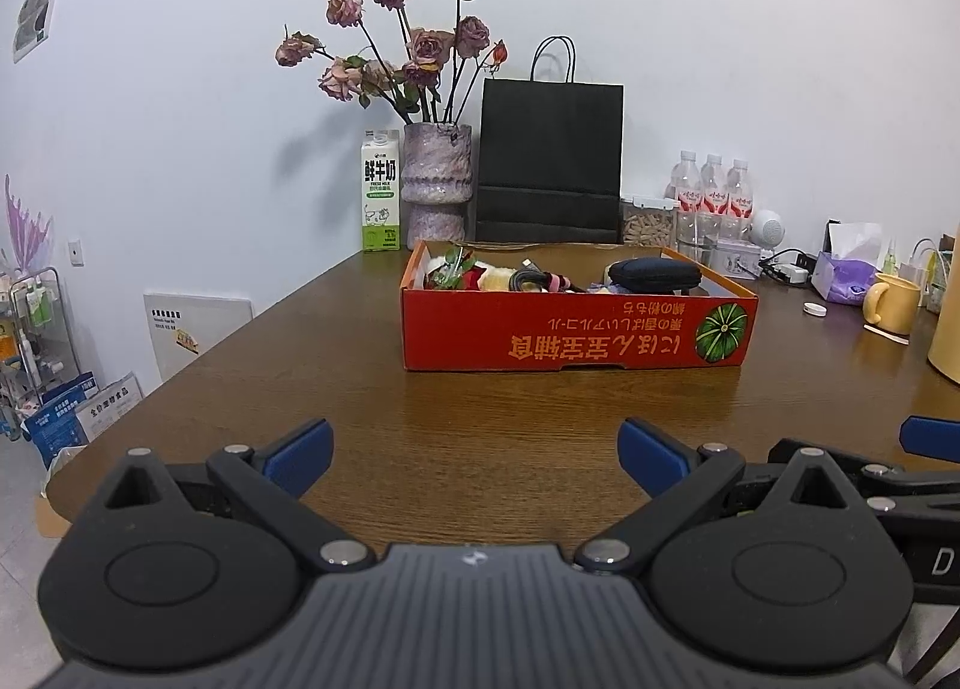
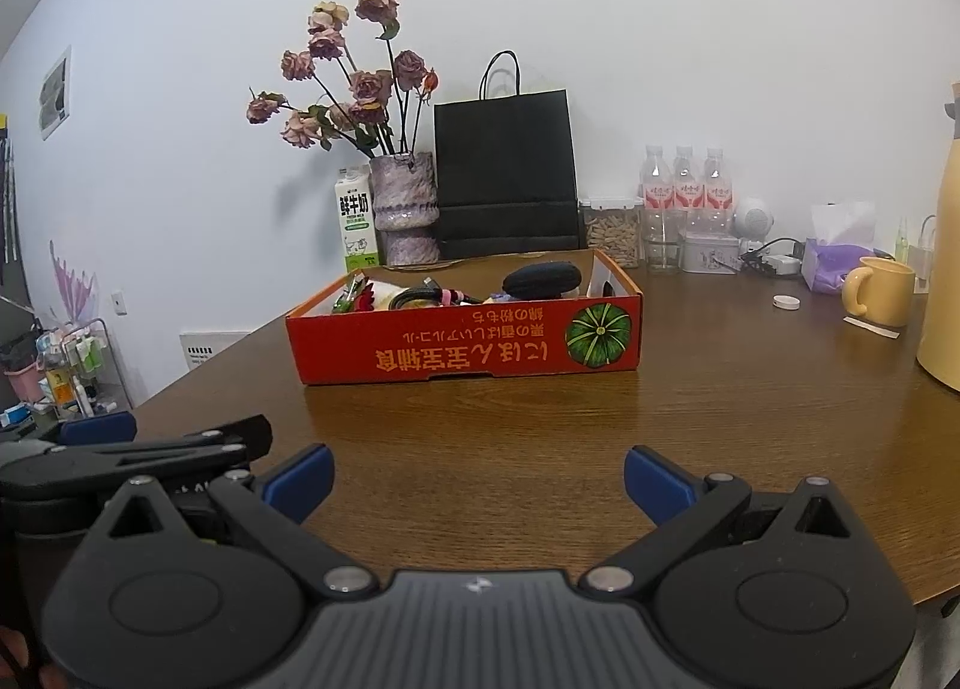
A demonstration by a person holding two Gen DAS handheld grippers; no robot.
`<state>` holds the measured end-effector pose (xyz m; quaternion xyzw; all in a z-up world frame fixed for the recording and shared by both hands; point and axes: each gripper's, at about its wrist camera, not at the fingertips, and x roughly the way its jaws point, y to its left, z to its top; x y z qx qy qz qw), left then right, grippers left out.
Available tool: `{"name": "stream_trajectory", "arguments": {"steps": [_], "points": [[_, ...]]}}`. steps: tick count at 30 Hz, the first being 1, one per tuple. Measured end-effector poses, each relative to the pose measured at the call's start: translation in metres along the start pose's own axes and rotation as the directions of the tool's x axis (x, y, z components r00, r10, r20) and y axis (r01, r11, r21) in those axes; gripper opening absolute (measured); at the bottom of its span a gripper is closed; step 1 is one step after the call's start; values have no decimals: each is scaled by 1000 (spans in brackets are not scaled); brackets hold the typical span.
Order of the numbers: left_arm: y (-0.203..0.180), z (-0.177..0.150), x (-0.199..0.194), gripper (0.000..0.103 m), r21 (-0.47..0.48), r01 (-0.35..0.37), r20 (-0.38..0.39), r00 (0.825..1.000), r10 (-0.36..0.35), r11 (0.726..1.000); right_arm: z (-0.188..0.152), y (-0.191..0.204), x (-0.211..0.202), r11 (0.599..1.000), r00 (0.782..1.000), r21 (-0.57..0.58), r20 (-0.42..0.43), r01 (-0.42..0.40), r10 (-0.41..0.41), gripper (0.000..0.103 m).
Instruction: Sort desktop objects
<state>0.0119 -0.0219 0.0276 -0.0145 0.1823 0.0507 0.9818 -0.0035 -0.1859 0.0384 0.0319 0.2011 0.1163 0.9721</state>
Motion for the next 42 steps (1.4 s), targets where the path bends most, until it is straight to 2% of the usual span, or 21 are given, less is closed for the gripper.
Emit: {"name": "stream_trajectory", "arguments": {"steps": [42], "points": [[0, 1, -2, 103, 4, -6, 5, 1000, 6, 1000, 1, 1, -1, 1000, 1000, -6, 6, 1, -1, 103]]}}
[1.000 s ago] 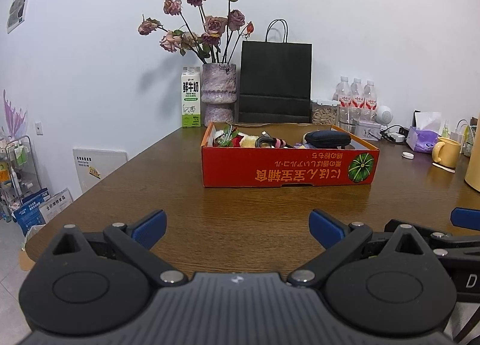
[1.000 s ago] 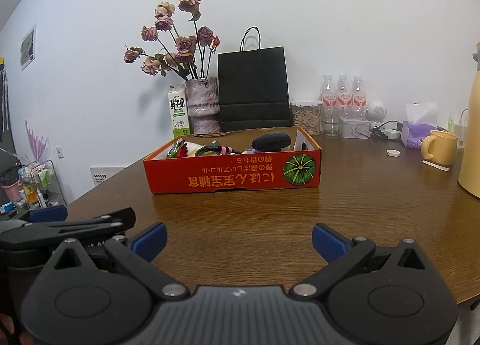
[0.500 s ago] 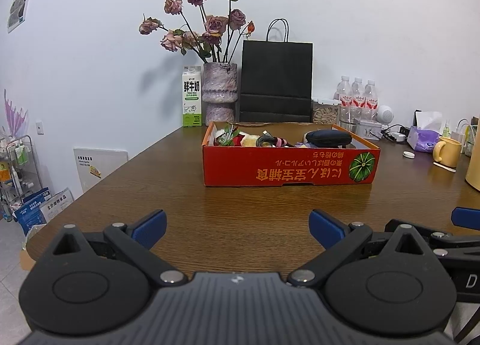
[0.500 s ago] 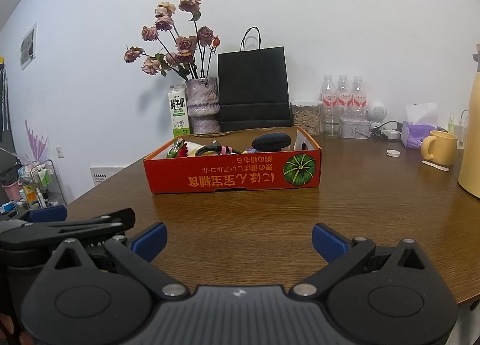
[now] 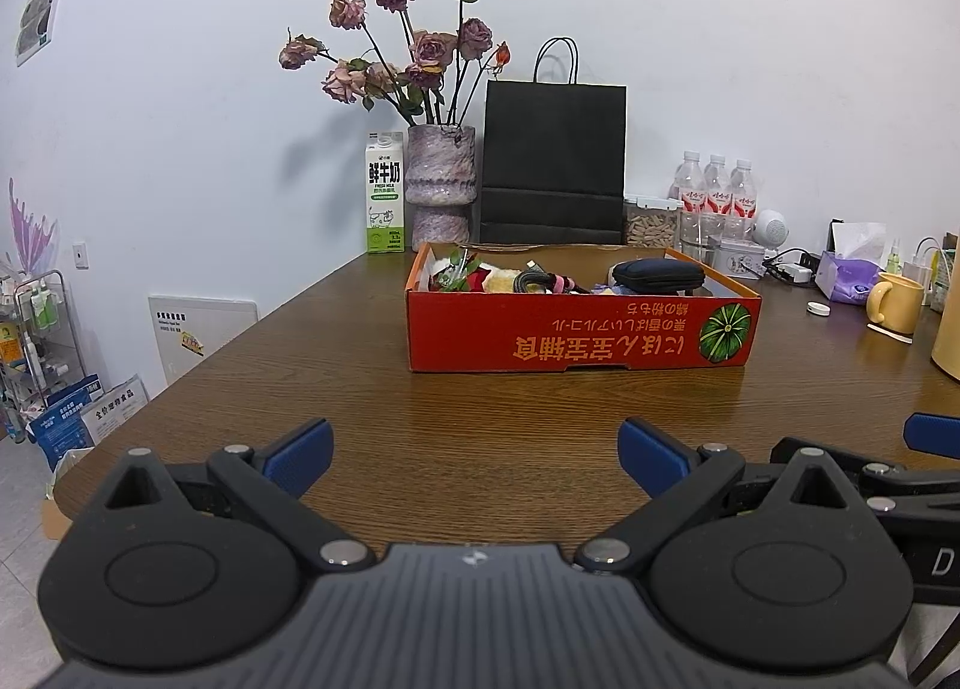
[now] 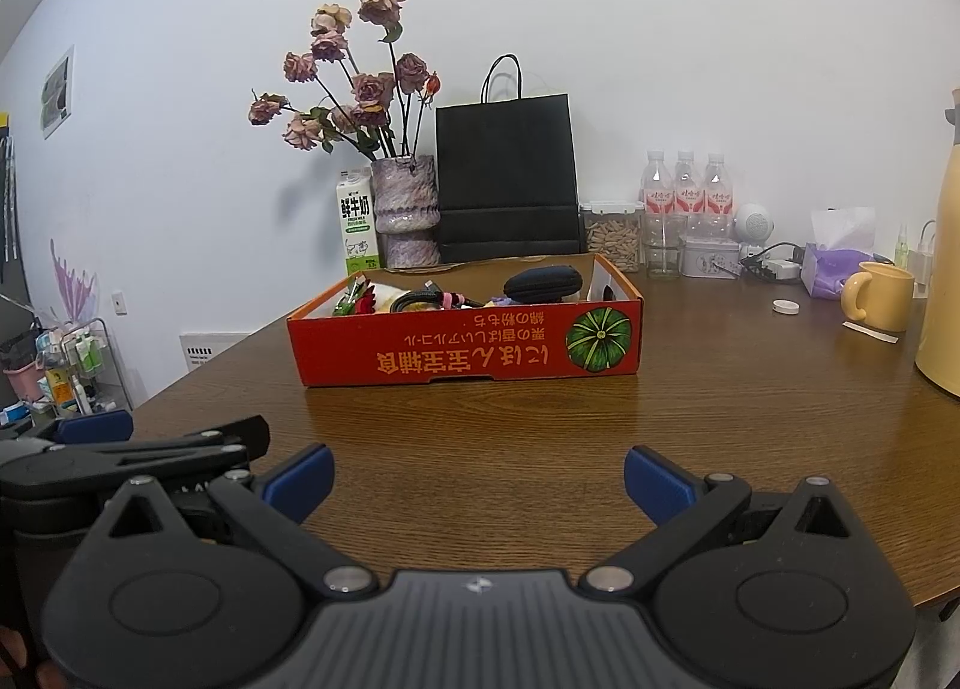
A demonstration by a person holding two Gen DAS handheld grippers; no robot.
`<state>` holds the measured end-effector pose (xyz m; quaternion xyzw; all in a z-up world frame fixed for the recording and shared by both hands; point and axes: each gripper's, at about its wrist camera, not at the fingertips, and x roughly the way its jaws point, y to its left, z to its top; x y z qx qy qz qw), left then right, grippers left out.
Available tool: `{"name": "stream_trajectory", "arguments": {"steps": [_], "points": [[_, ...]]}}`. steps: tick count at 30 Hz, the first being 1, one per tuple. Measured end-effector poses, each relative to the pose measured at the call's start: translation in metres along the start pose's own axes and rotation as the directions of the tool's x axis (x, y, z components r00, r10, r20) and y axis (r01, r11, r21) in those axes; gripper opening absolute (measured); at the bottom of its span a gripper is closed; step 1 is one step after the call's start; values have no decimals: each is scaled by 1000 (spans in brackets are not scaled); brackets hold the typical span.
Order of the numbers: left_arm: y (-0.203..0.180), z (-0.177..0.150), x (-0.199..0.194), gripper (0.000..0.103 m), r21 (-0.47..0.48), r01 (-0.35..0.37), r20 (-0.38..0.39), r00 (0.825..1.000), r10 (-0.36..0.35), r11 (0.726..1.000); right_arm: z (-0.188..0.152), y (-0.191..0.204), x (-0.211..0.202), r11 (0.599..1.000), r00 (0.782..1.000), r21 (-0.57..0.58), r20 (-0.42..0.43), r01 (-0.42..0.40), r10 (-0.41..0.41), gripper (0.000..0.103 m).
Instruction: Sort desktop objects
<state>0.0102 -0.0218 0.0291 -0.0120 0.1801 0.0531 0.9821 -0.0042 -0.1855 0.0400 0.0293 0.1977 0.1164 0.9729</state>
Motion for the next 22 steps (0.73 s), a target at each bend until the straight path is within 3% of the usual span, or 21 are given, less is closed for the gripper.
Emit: {"name": "stream_trajectory", "arguments": {"steps": [22], "points": [[2, 0, -2, 103, 2, -4, 5, 1000, 4, 1000, -3, 0, 1, 1000, 1000, 1, -1, 0, 0, 103]]}}
